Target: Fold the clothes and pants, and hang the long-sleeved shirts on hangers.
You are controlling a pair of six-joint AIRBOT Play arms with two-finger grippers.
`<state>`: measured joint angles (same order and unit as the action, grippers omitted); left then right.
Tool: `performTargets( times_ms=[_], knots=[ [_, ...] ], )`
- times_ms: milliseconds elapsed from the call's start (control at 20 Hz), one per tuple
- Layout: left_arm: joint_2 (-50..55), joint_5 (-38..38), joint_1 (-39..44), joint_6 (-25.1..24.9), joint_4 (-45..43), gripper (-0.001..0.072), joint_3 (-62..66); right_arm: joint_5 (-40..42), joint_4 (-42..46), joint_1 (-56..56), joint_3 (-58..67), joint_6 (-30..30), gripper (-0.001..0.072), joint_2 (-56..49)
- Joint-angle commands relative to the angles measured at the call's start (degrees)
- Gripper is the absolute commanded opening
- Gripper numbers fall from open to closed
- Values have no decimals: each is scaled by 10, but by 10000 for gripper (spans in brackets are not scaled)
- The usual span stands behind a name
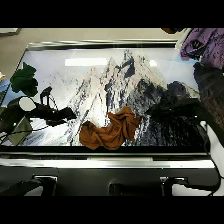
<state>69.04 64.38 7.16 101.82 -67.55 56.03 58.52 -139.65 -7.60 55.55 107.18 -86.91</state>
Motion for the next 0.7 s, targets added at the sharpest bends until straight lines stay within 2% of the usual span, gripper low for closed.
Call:
performTargets(
  times_ms=[0, 150, 250, 300, 350, 400, 500, 650],
  knots=[
    [-2, 3, -10, 0, -15, 668, -2, -67, -23, 45, 0, 17, 490, -40],
    [-2, 30, -26, 17, -18, 669, -3, -72, -23, 57, 0, 17, 488, -53],
    [-1, 22, -51, 2, -12, 678, -3, -56, -24, 57, 0, 18, 468, -65],
    [0, 12, -66, -17, 5, 678, -7, -49, -24, 57, 0, 23, 355, -68],
    [1, -1, -82, -42, 40, 678, -17, -40, -24, 57, 0, 34, 178, -67],
    [5, -14, -97, -76, 86, 678, -33, -31, -23, 56, 0, 42, 52, -64],
    [26, -29, -107, -145, 170, 676, -73, -22, -19, 55, 0, 47, 30, -48],
    [75, -49, -81, -197, 223, 668, -108, -13, -10, 55, 0, 46, 30, -12]
  ],
)
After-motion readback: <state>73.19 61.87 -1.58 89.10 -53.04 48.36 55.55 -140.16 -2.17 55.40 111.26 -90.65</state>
